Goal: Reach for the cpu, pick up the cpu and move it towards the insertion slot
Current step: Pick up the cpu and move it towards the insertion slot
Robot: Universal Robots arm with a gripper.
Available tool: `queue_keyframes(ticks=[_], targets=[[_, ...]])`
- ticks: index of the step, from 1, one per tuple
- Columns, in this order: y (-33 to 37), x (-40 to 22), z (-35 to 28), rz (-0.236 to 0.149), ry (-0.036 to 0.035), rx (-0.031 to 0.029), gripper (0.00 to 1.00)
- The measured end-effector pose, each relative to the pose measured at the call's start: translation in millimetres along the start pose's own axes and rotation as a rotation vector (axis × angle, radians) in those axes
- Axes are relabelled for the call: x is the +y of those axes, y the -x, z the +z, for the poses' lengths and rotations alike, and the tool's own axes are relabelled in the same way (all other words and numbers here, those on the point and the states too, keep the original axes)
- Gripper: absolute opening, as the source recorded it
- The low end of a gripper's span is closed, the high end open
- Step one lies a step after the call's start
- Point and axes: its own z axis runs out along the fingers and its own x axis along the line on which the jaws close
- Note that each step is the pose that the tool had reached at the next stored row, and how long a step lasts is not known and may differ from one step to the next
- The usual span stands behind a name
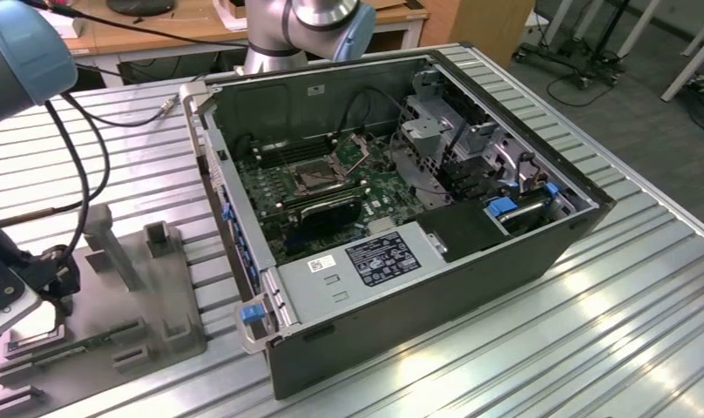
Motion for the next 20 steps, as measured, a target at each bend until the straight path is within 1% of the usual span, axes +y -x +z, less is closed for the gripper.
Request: queue_keyframes(ticks=[4, 12, 16, 17, 19, 20], targets=[[-2.8, 0.1, 3.4, 0.003, -0.0002, 0.0, 0.72], [-3.2, 0.2, 10.4, 0.004, -0.0002, 0.0012, 0.72], [-3.2, 0.2, 12.3, 0.004, 0.0, 0.0014, 0.72], [-3.2, 0.2, 12.4, 0.004, 0.0, 0.0014, 0.71], [-3.2, 0.1, 12.5, 0.004, 0.0001, 0.0014, 0.71], [-3.2, 0.2, 12.5, 0.004, 0.0001, 0.0013, 0.64]])
